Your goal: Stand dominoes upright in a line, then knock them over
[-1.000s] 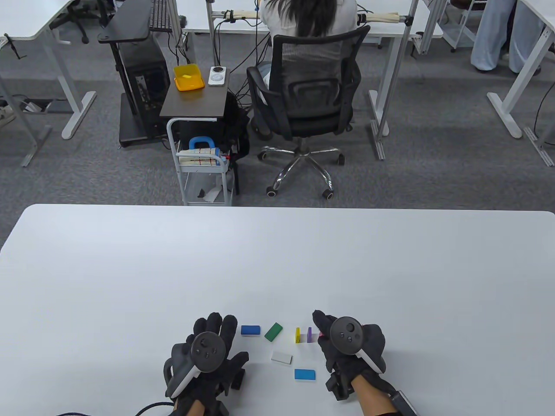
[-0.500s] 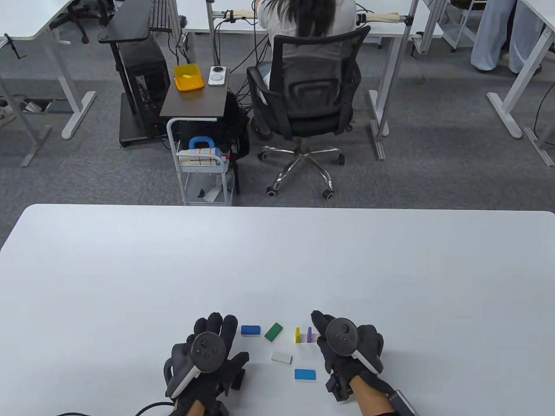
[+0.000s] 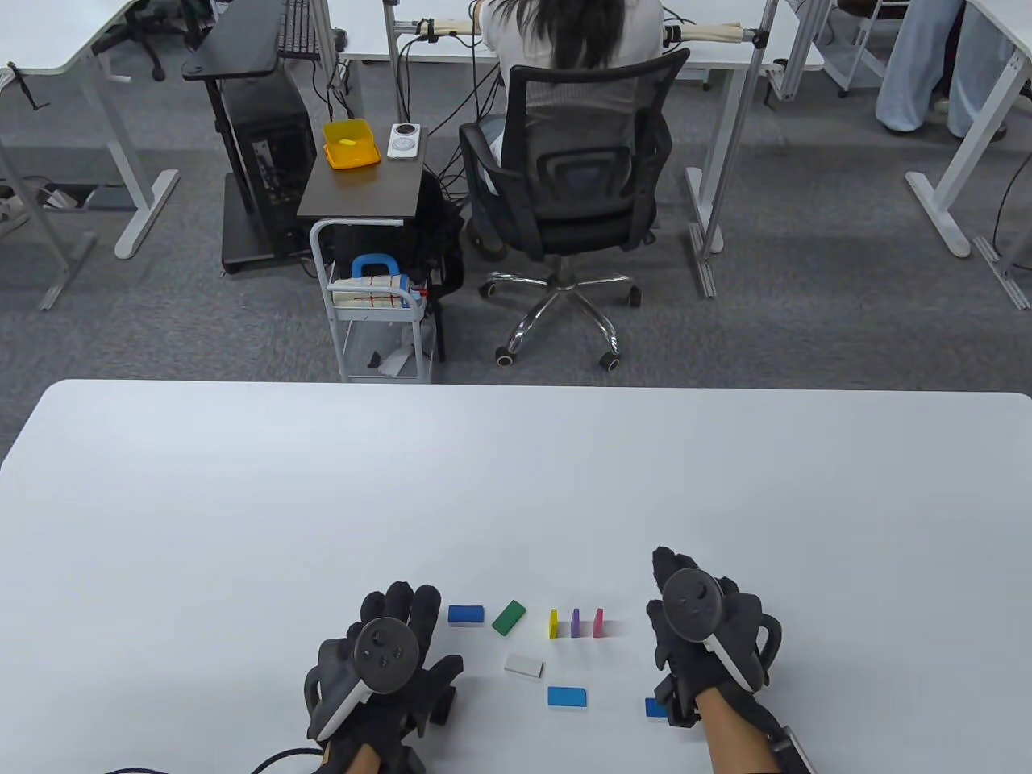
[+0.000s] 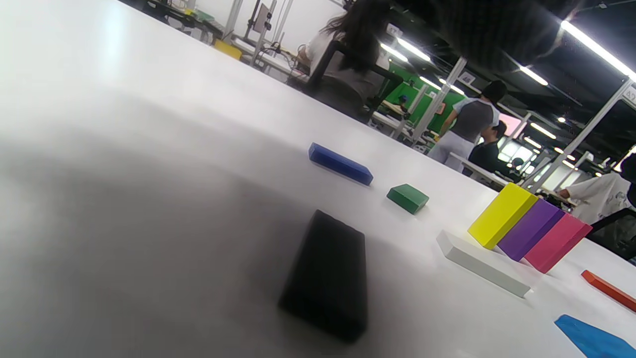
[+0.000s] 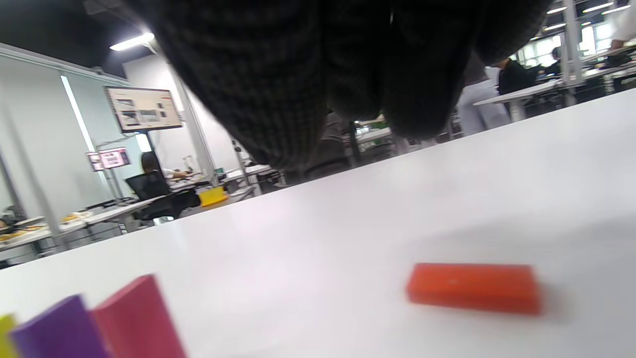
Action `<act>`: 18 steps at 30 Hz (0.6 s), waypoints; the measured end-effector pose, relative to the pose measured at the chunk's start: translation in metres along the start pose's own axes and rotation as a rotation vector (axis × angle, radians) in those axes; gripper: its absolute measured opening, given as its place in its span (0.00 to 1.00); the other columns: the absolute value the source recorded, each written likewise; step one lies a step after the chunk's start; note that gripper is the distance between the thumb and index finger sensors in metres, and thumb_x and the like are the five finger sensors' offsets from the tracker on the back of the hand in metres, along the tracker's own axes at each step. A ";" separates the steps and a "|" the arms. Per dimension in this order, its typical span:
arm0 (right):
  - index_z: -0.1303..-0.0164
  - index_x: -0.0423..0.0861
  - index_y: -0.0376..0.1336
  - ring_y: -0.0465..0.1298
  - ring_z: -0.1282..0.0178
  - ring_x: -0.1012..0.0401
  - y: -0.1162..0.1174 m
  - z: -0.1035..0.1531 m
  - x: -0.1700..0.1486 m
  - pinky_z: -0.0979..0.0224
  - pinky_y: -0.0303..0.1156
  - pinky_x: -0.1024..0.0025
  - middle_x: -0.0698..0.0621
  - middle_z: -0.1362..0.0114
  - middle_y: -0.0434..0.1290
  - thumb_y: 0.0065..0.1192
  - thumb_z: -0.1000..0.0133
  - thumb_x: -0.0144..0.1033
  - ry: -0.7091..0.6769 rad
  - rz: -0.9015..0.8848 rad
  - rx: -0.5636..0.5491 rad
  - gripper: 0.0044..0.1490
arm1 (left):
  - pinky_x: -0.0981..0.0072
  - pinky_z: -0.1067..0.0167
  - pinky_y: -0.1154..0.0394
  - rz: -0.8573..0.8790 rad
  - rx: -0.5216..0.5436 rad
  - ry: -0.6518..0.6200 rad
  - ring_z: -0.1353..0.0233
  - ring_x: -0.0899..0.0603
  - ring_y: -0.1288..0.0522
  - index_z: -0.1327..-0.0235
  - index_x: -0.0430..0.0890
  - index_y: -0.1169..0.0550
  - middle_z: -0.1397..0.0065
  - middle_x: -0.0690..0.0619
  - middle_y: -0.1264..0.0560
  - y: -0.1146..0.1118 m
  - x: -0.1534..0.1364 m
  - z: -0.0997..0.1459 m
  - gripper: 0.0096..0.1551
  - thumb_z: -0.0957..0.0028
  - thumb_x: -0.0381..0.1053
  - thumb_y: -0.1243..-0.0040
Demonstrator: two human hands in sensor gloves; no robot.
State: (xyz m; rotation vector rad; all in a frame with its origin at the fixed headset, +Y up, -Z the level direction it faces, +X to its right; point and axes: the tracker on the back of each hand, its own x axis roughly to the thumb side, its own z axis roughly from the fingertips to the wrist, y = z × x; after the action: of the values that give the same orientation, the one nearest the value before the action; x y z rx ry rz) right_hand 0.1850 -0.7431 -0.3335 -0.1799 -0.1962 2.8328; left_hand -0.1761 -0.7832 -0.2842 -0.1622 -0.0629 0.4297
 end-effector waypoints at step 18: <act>0.28 0.50 0.66 0.68 0.24 0.38 0.051 -0.016 -0.014 0.22 0.56 0.36 0.46 0.26 0.73 0.79 0.55 0.37 0.135 0.275 0.217 0.41 | 0.32 0.21 0.49 -0.011 -0.016 0.004 0.16 0.29 0.57 0.25 0.62 0.53 0.12 0.48 0.56 -0.002 0.001 -0.001 0.51 0.57 0.69 0.43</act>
State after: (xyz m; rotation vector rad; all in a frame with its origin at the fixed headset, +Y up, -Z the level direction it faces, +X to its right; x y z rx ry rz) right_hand 0.1866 -0.7936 -0.3559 -0.3743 0.1786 3.0701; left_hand -0.1747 -0.7849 -0.2853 -0.1785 -0.0632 0.4183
